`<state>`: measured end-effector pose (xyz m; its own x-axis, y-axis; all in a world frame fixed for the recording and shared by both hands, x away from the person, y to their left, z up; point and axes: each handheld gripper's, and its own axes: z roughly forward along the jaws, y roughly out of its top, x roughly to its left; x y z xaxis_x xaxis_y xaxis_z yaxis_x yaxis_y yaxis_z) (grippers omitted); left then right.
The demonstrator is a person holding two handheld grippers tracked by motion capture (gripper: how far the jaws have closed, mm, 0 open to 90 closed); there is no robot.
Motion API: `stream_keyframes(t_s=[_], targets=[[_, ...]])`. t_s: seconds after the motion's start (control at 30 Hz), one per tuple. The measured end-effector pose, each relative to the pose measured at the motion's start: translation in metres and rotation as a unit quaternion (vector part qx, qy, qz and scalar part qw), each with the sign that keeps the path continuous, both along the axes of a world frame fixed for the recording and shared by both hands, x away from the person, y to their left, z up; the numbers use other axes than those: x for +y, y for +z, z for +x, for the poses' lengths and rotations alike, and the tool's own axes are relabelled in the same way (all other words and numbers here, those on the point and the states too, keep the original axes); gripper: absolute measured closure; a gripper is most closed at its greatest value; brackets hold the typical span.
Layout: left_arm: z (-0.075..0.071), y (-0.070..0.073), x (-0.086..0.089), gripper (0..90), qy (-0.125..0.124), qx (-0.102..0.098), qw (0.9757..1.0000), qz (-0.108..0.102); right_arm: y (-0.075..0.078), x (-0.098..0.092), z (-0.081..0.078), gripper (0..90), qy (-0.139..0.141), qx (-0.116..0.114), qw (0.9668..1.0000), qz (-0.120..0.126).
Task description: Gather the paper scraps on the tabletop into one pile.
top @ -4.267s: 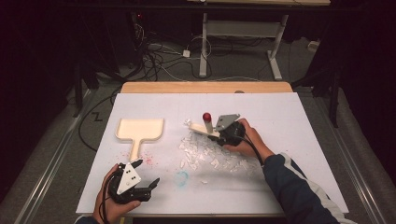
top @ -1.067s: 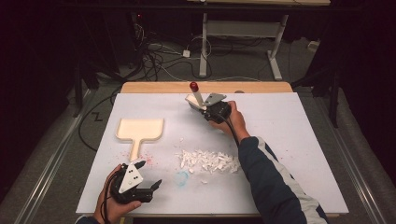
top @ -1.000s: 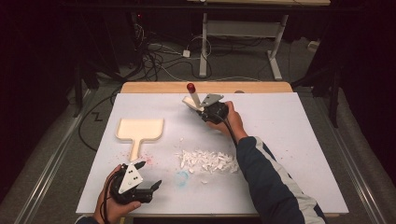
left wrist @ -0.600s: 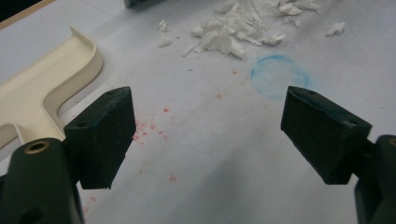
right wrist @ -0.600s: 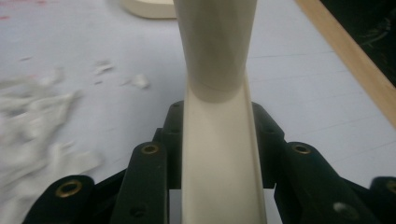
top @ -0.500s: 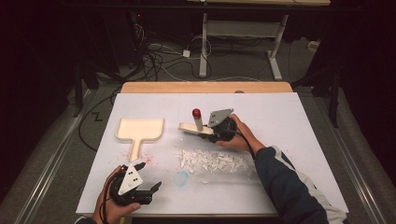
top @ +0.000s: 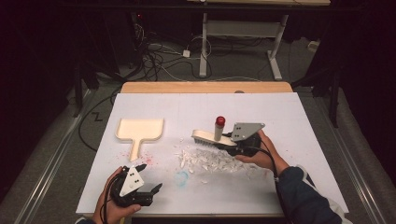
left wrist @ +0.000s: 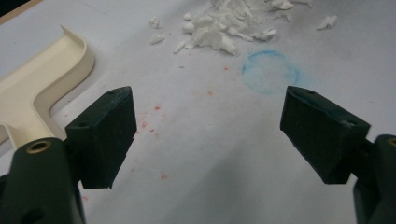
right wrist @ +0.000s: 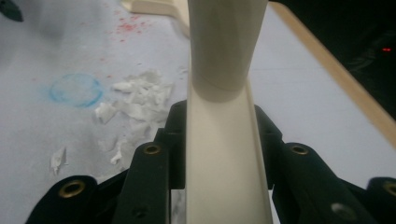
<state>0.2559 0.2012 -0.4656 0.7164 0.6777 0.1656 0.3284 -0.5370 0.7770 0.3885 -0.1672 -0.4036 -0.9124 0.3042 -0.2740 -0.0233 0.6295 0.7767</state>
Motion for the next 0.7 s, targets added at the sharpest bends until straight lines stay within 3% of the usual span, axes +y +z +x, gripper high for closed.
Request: stream_keyframes(t_s=[0.17,0.2,0.23,0.27,0.33,0.43,0.53,0.63,0.7], targets=[[0.001,0.001,0.000,17.6,-0.003,-0.006,1.0000,0.005,0.017,-0.031,-0.026,68.0,-0.079,-0.008,0.9969,0.003],[0.000,0.002,-0.001,17.7,-0.003,-0.004,1.0000,0.005,0.019,-0.038,-0.032,68.1,-0.099,-0.015,0.9950,0.004],[-0.001,0.002,-0.001,17.7,-0.004,-0.005,1.0000,0.005,0.021,-0.047,-0.040,68.1,-0.133,-0.016,0.9909,0.009],[-0.001,0.003,-0.001,17.6,-0.005,-0.007,1.0000,0.005,0.021,-0.055,-0.045,68.1,-0.155,-0.006,0.9878,0.015],[-0.001,0.003,-0.001,17.6,-0.008,-0.013,0.9999,0.006,0.020,-0.066,-0.054,68.2,-0.183,-0.001,0.9831,0.012],[-0.001,0.003,-0.002,17.6,-0.008,-0.007,0.9999,0.004,0.015,-0.081,-0.067,68.2,-0.249,0.003,0.9685,-0.006],[-0.001,0.003,-0.003,17.5,-0.012,-0.013,0.9998,0.004,0.003,-0.092,-0.075,68.2,-0.300,0.038,0.9531,-0.011],[-0.001,0.003,-0.005,17.5,-0.016,-0.012,0.9998,0.004,-0.014,-0.092,-0.081,68.2,-0.352,0.055,0.9341,-0.028],[-0.001,0.003,-0.006,17.5,-0.022,-0.012,0.9997,0.006,-0.022,-0.087,-0.082,68.2,-0.355,0.066,0.9324,-0.013]])
